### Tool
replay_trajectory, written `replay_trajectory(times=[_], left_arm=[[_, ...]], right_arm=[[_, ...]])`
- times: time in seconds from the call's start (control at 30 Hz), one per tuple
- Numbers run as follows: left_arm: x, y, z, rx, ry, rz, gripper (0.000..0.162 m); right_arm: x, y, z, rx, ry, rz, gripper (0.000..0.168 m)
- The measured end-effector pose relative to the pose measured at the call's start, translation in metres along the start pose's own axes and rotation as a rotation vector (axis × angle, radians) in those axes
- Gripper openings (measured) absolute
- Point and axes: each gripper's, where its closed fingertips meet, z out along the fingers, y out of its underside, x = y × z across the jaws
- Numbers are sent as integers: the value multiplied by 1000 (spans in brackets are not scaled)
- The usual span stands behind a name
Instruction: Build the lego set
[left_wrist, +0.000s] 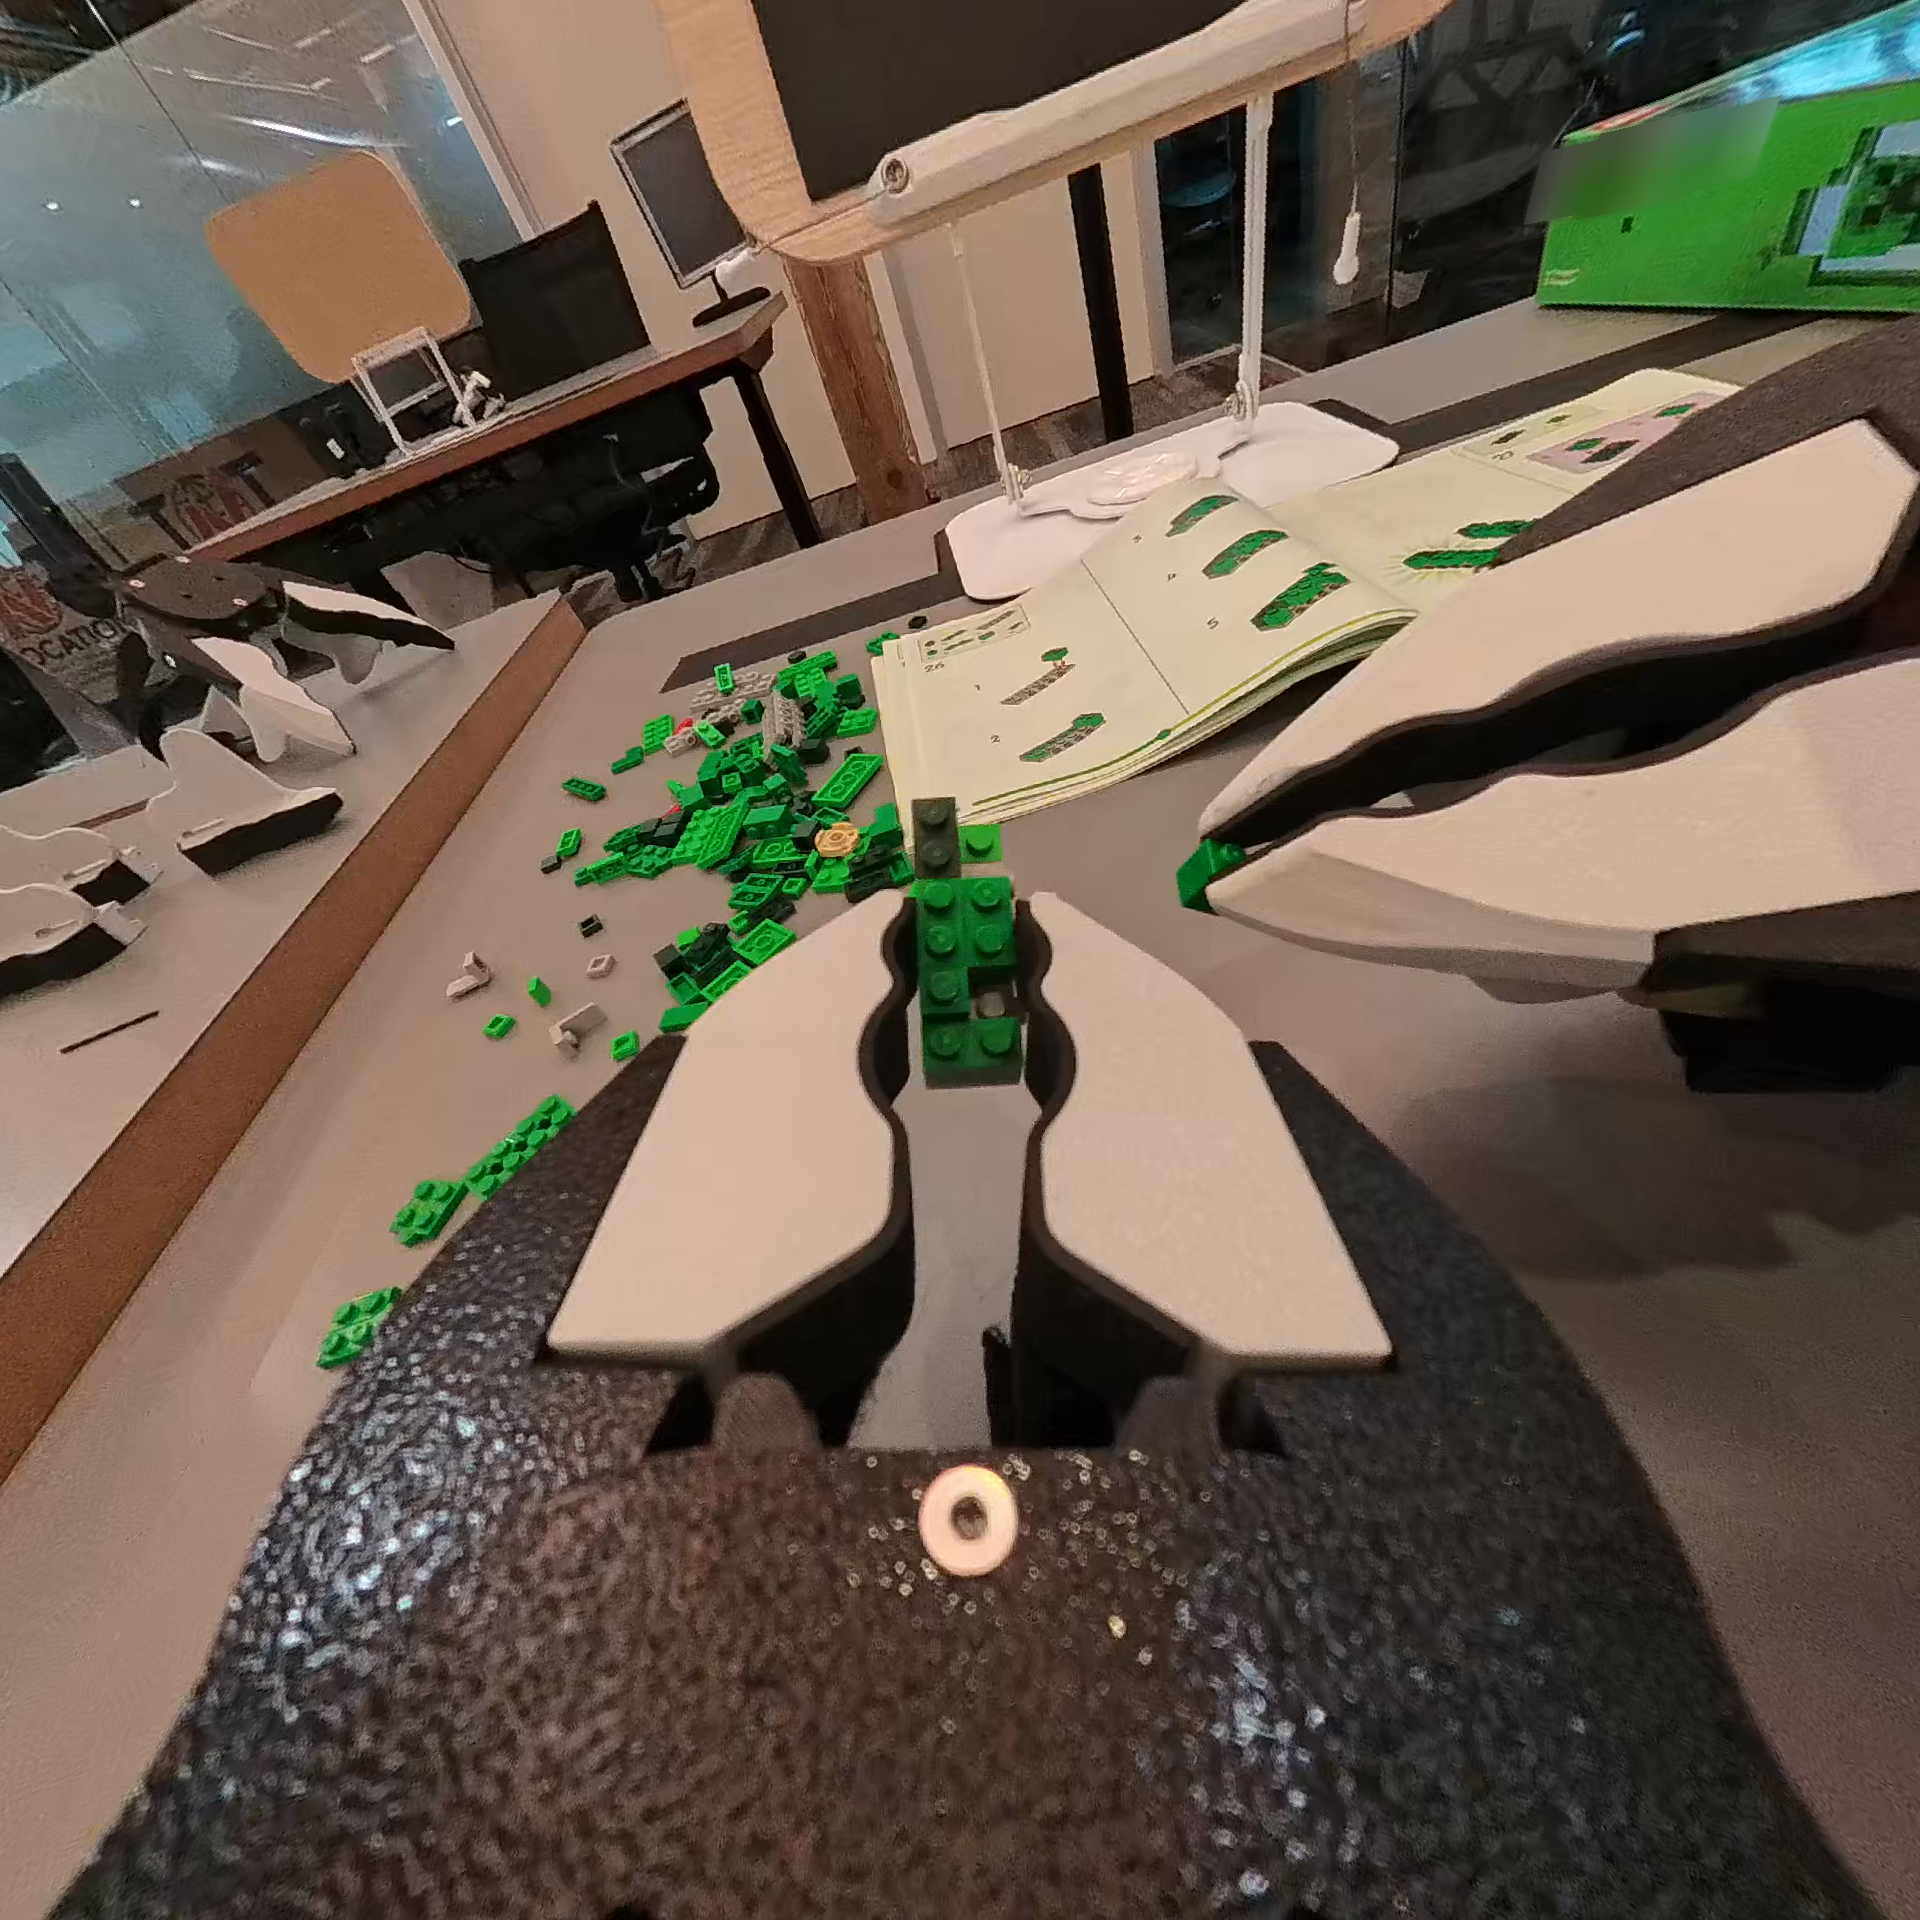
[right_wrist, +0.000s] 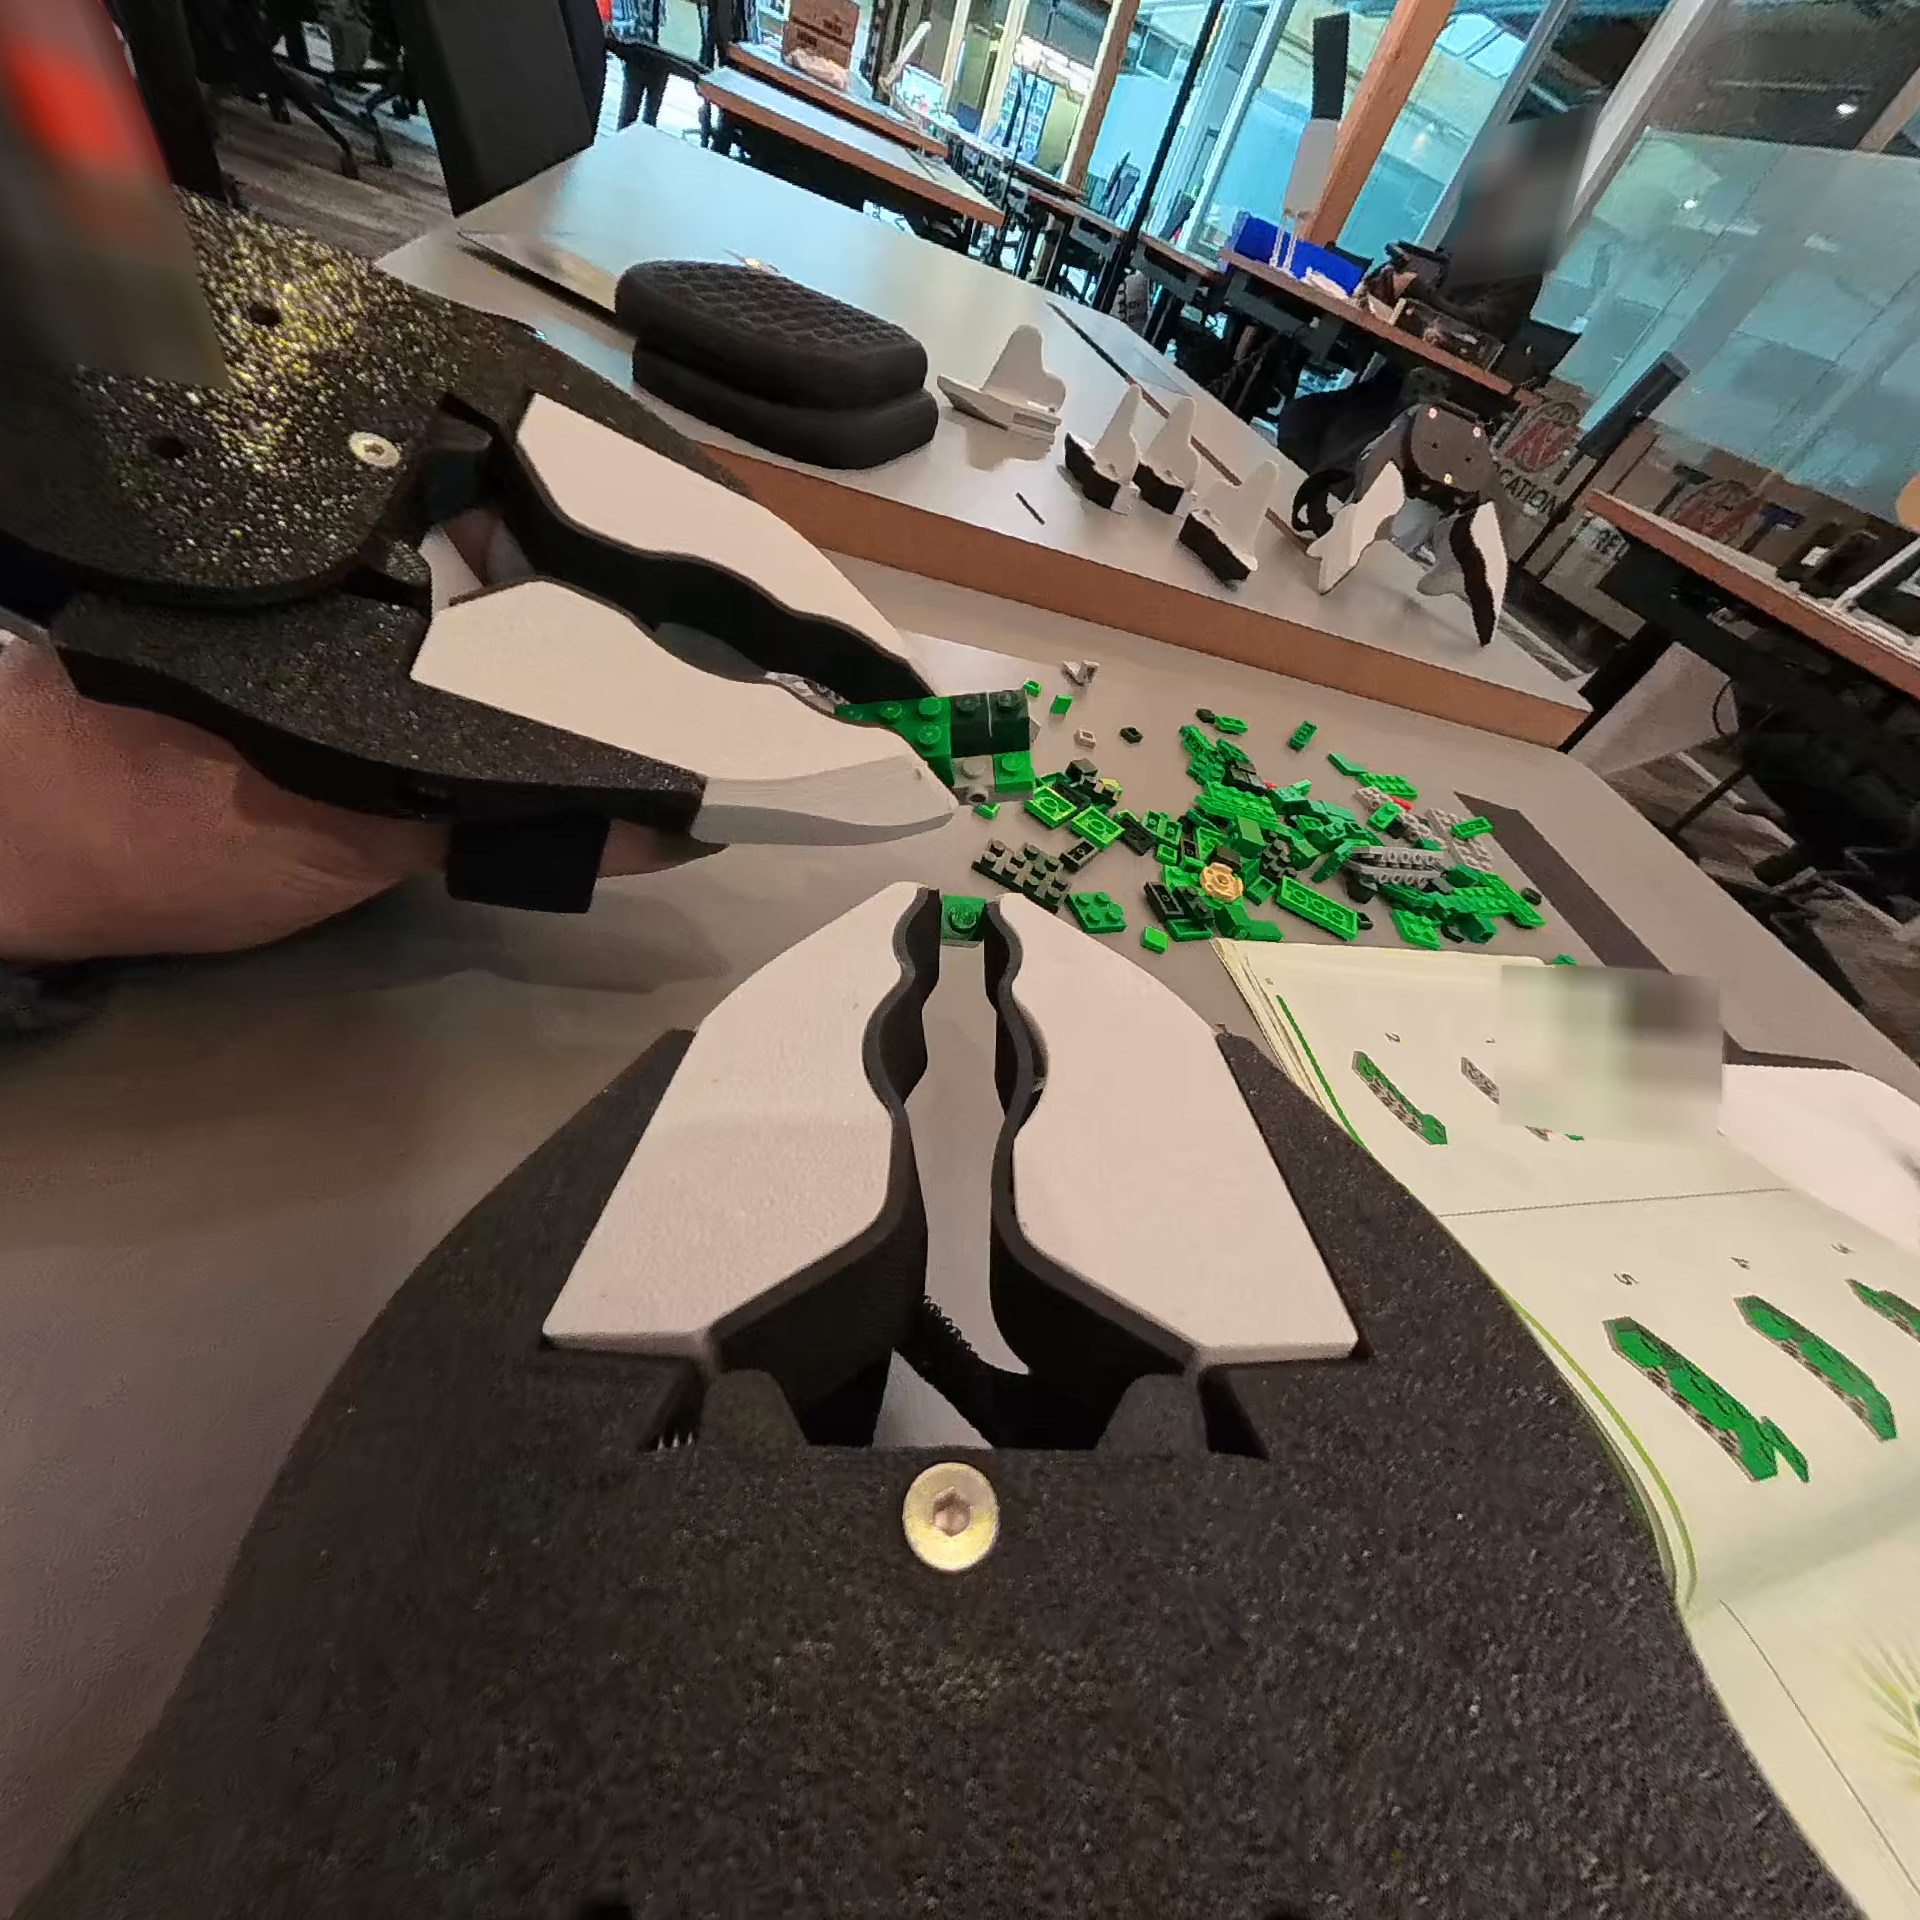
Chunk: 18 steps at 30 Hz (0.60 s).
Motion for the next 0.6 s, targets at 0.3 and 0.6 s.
replay_trajectory(times=[0.3,0.6], left_arm=[[5,-2,0,9,25,11,17],[4,0,0,-1,17,12,17]], right_arm=[[0,1,-2,-1,-13,13,8],[-5,0,-2,-2,-32,6,8]])
